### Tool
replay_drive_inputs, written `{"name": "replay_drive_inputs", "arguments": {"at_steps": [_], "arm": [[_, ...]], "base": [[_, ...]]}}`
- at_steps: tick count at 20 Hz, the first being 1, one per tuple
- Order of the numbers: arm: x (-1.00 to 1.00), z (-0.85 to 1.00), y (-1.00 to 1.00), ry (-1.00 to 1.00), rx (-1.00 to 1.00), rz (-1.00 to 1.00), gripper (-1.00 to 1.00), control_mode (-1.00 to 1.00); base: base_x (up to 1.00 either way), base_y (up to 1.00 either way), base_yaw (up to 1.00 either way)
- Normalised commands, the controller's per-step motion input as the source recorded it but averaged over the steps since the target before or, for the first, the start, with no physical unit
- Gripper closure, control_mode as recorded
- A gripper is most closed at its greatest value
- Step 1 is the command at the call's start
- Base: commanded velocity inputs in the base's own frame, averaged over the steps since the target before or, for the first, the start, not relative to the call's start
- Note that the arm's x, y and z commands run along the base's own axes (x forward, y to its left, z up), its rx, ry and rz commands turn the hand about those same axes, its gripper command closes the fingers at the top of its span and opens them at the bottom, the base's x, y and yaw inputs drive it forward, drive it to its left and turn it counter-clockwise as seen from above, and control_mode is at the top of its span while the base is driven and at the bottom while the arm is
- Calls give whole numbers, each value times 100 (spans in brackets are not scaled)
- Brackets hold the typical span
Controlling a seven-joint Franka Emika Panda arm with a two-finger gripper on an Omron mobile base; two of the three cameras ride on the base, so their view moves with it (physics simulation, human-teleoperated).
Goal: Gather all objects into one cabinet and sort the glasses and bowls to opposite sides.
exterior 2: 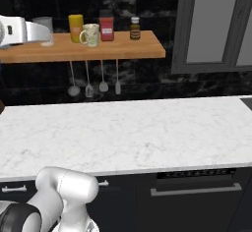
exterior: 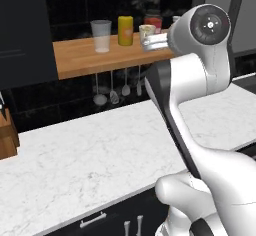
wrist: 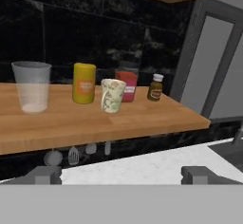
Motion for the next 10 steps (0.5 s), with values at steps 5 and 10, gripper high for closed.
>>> {"name": "replay_drive_inputs", "arguments": {"at_steps": [5,10], "arm": [[41,-19,0,0,2,0,-100,-100],[28,-8,0,0,0,0,-100,-100]], "base": [[0,0,0],[0,0,0]]}}
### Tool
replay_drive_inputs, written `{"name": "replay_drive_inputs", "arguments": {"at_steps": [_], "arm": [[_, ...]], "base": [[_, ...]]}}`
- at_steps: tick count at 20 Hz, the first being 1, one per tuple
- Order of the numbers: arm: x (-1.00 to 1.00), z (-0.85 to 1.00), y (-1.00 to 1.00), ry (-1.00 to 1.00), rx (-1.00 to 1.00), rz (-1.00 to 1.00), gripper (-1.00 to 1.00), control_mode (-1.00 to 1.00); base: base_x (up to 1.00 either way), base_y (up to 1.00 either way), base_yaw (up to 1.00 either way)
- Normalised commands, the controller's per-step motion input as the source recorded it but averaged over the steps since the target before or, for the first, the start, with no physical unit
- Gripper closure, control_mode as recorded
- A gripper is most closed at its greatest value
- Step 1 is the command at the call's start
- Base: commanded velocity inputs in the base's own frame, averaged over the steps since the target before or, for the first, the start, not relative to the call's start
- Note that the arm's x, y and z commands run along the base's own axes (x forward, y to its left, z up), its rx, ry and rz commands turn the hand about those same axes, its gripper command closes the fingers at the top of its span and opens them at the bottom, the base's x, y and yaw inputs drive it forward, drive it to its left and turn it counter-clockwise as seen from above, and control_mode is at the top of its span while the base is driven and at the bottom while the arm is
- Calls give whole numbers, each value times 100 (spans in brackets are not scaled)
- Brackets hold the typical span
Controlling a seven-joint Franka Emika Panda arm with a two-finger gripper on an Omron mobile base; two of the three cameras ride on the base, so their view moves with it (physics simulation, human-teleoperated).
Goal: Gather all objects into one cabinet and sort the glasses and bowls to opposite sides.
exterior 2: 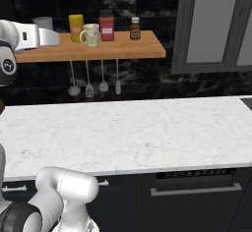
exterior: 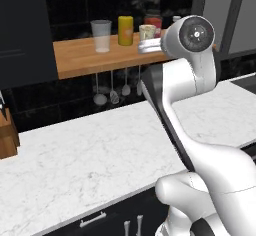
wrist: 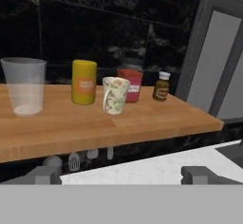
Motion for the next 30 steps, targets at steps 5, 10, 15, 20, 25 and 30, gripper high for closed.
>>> {"name": "replay_drive_inputs", "arguments": {"at_steps": [5,10,15,20,25,30], "arm": [[37,-4,5,0,0,0,-100,-100],[37,-2,1,0,0,0,-100,-100],[35,0,13,0,0,0,-100,-100],[29,0,14,0,1,0,-100,-100],[34,-6,0,0,1,0,-100,-100],[30,-10,0,-2,5,0,-100,-100]], "base": [[0,0,0],[0,0,0],[0,0,0],[0,0,0],[0,0,0],[0,0,0]]}}
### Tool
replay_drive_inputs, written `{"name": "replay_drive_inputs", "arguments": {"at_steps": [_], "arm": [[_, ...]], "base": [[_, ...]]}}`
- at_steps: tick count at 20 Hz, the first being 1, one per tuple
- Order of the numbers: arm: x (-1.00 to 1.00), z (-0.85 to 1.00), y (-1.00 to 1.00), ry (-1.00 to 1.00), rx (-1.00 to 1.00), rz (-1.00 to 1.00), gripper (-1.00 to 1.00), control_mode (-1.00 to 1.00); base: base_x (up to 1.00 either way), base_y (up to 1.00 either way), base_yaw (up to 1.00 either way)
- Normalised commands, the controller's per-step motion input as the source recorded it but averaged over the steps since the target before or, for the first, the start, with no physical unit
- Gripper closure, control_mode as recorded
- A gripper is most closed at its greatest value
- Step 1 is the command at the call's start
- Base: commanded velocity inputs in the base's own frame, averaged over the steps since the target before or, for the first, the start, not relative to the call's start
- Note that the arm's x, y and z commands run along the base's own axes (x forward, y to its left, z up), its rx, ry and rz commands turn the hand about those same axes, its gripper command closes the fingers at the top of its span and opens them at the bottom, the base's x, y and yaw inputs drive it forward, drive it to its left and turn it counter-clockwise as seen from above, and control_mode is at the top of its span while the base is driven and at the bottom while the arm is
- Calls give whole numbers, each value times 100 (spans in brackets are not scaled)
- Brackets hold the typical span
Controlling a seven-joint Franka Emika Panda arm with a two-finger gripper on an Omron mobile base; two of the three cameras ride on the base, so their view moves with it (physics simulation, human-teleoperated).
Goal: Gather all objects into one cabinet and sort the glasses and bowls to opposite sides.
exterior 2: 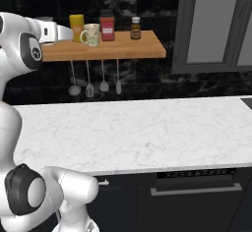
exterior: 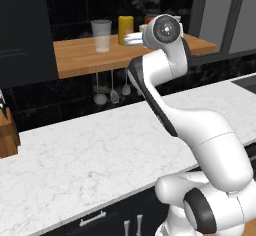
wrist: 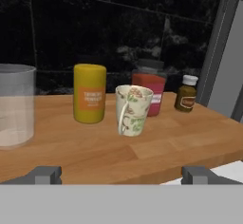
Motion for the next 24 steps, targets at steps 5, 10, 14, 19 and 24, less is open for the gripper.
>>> {"name": "replay_drive_inputs", "arguments": {"at_steps": [5,10,14,19,24], "arm": [[42,-4,0,-1,6,0,-100,-100],[34,-1,0,0,3,0,-100,-100],[34,-2,0,0,0,-3,-100,-100],[29,-4,-1,0,0,-6,-100,-100],[23,-10,0,0,0,-5,-100,-100]], "base": [[0,0,0],[0,0,0],[0,0,0],[0,0,0],[0,0,0]]}}
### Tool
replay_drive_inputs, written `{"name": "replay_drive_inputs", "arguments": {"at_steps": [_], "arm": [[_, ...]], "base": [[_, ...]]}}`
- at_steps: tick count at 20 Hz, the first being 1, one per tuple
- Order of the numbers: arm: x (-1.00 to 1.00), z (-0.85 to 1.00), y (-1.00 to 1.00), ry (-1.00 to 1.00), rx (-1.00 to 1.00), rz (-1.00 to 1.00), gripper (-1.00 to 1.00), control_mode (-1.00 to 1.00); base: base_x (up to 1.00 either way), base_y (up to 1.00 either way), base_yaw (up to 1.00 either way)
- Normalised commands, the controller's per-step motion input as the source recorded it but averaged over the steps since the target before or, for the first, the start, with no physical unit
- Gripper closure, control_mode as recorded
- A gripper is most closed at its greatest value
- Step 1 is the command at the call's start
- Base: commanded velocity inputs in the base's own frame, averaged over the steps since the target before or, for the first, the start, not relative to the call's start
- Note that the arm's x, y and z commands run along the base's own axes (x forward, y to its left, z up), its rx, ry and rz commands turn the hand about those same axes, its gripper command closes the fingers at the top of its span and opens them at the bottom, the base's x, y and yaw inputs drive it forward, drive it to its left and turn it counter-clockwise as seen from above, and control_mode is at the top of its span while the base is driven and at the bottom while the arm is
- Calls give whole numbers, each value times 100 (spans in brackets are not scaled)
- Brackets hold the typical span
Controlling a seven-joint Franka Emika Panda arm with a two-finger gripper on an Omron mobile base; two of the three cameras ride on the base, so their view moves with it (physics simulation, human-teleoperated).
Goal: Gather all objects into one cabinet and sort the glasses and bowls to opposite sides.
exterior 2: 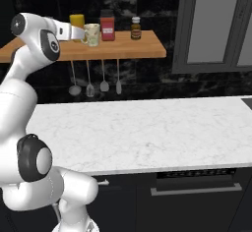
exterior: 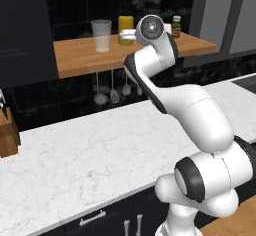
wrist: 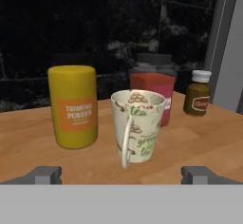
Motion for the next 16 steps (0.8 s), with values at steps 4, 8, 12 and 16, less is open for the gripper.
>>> {"name": "replay_drive_inputs", "arguments": {"at_steps": [4,8,12,16], "arm": [[30,-18,0,0,0,-3,-100,-100],[27,-11,-4,0,2,-1,-100,-100],[10,-8,-19,0,6,0,-100,-100],[2,-6,-10,0,3,0,-100,-100]], "base": [[0,0,0],[0,0,0],[0,0,0],[0,0,0]]}}
